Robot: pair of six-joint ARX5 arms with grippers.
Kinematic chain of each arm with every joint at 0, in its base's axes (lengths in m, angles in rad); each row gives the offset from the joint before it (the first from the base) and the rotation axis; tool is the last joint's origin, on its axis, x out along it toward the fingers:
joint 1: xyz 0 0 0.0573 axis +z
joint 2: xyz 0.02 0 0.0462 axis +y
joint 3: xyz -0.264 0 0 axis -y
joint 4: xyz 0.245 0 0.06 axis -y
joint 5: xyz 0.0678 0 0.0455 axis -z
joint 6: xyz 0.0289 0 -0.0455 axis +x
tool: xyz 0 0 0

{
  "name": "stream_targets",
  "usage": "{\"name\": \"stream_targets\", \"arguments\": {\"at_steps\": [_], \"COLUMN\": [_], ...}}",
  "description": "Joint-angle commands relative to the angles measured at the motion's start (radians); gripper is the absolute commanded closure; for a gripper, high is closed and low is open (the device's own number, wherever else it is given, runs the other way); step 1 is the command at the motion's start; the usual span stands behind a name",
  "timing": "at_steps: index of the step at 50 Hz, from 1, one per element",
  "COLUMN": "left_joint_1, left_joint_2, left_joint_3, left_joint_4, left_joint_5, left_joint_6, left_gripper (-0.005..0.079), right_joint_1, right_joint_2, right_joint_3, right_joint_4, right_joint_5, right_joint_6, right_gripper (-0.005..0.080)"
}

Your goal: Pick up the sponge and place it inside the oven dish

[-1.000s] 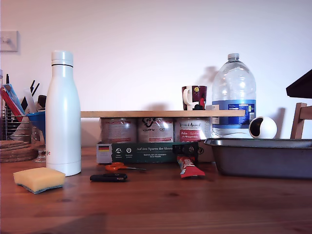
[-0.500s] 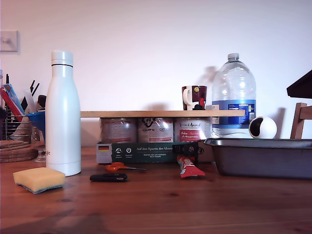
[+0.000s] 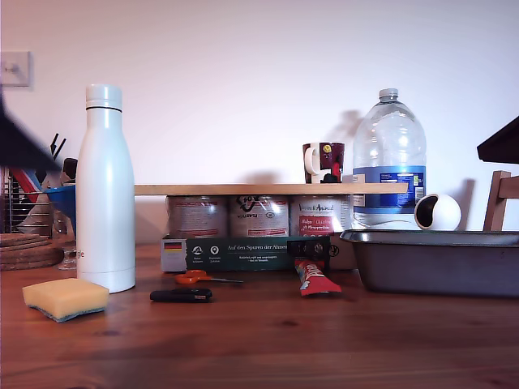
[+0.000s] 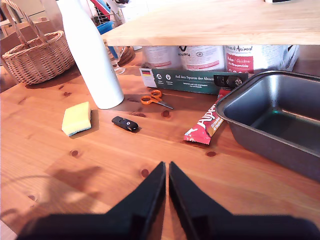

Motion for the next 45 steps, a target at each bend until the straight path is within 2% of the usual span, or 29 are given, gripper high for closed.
{"name": "stream_targets", "arguments": {"at_steps": [1,7,8,9,15,24,45], "left_joint_1": [-0.006,-0.005,-0.005,-0.005,-0.003,-0.003,-0.003], "left_joint_2": [0.021,0.072,0.081,0.093,0.173,0.315,0.609], "left_joint_3": [0.029,0.087,0.095,0.101,0.135,0.201,0.464], "left_joint_4": [-0.032,-0.13,-0.145,-0.159,-0.232,-0.315,-0.535], "left_joint_5": [0.01,0.004,0.003,0.003,-0.001,-0.025,-0.117], "left_joint_6": [0.164,0.412,0.417,0.487,0.676,0.777,1.061], "left_gripper": [0.0227,0.0227,0.0227,0.0227,0.0227,0.023,0.023], "right_joint_1": [0.006,0.005,0.005,0.005,0.005,0.005,0.006], "right_joint_2": [0.004,0.004,0.004,0.004,0.004,0.004,0.004], "right_joint_3": [0.006,0.006,0.006,0.006,0.006,0.006,0.006], "right_joint_4": [0.003,0.005,0.005,0.005,0.004,0.001,-0.018], "right_joint_5": [-0.002,-0.002,-0.001,-0.001,0.0,0.0,0.0], "right_joint_6": [0.0,-0.004,-0.005,-0.005,-0.007,-0.007,-0.007], "right_gripper": [0.0765,0.0765,0.0765,0.0765,0.0765,0.0765,0.0765]}}
